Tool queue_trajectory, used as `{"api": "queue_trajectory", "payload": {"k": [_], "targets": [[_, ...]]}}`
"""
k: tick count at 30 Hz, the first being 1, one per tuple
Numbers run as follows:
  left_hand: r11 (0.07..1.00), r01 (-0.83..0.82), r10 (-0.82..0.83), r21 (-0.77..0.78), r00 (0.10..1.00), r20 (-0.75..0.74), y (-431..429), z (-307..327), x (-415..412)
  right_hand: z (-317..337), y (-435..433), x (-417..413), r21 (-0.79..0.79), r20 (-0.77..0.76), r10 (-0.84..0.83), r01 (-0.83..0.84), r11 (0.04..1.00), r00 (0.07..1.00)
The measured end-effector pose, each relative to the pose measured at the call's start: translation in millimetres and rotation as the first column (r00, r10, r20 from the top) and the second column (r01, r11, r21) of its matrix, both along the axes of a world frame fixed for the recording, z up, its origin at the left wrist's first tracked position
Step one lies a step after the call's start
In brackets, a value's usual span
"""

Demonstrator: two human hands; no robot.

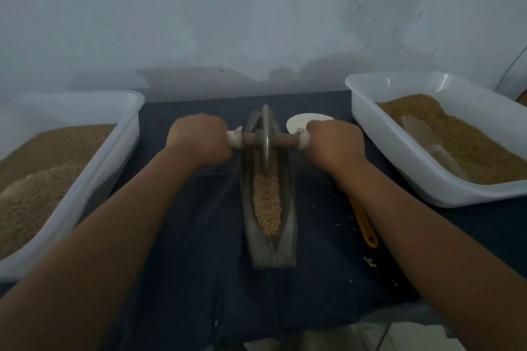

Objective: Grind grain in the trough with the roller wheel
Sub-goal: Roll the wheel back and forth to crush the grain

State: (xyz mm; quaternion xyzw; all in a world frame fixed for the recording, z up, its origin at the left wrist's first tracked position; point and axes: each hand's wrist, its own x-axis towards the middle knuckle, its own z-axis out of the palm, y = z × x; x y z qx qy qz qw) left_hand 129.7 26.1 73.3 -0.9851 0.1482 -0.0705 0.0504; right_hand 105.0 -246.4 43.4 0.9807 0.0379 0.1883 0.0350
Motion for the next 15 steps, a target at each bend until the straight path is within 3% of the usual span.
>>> {"api": "queue_trajectory", "payload": {"k": [5, 7, 10, 15], "targets": [[0.989, 0.145, -0.142, 0.003, 0.970, -0.199, 19, 0, -40, -2, -17, -43, 0.024, -0.196, 0.076, -0.073, 0.997, 0.978], [0.978, 0.208, -0.198, 0.025, 0.957, -0.212, 30, -7, -62, -8, -24, -69, 0.032, -0.217, 0.144, -0.141, 0.990, 0.966], [0.976, 0.208, -0.199, 0.063, 0.972, -0.127, 28, -10, -58, -19, -24, -78, 0.055, -0.122, 0.139, -0.133, 0.990, 0.983], [0.999, 0.032, -0.032, 0.001, 0.991, -0.127, 7, 1, 2, -7, -4, -11, 0.041, 0.047, 0.032, -0.034, 0.999, 0.998]]}}
